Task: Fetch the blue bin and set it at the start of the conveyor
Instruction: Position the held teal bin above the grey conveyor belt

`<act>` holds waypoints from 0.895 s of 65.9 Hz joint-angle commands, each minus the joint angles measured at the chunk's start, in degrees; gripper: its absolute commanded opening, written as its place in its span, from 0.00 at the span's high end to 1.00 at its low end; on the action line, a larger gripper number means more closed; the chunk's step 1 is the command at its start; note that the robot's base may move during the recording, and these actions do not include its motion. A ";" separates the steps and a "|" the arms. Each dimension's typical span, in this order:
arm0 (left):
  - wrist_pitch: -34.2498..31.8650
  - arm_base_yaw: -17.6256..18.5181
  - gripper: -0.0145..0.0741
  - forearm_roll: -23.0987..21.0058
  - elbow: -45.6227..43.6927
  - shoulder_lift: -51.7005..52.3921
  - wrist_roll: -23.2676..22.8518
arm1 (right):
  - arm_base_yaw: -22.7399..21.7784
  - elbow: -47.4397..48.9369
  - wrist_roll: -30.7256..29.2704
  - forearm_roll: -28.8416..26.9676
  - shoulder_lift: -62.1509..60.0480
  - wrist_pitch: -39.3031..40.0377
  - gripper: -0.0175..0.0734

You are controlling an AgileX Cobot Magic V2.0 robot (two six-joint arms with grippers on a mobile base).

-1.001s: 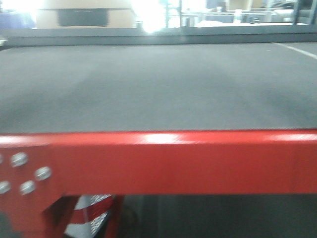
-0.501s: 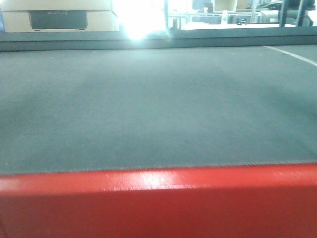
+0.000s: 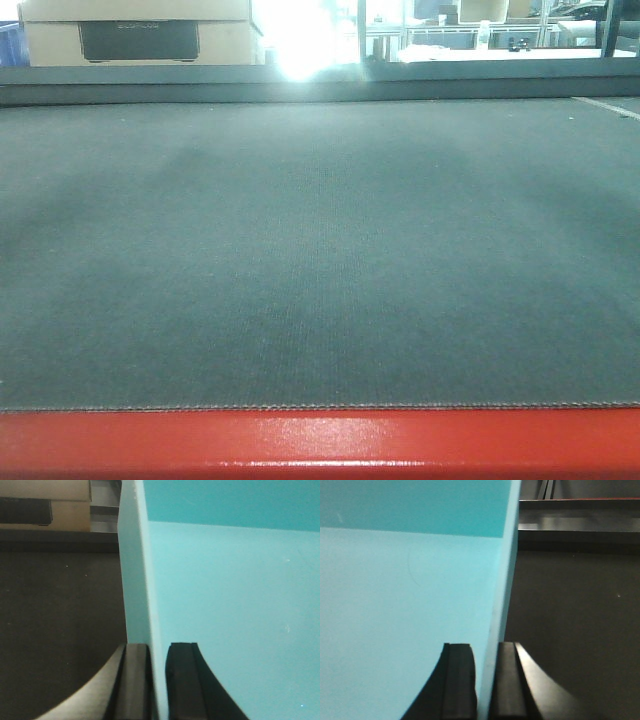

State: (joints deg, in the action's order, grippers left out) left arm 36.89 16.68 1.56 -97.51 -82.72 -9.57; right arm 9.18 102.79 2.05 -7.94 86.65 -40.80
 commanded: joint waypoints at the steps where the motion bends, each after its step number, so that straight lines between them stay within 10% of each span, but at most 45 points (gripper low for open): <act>1: -2.44 0.03 0.96 -0.70 -0.47 0.62 0.07 | -0.33 0.50 -0.98 0.64 -1.08 3.95 0.98; 59: -2.54 0.03 0.96 -0.69 -0.47 0.62 0.07 | -0.33 0.50 -0.98 0.64 -1.08 3.95 0.98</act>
State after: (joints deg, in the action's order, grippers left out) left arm 36.99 16.68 1.56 -97.51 -82.72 -9.57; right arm 9.18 102.79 2.05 -7.94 86.65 -40.80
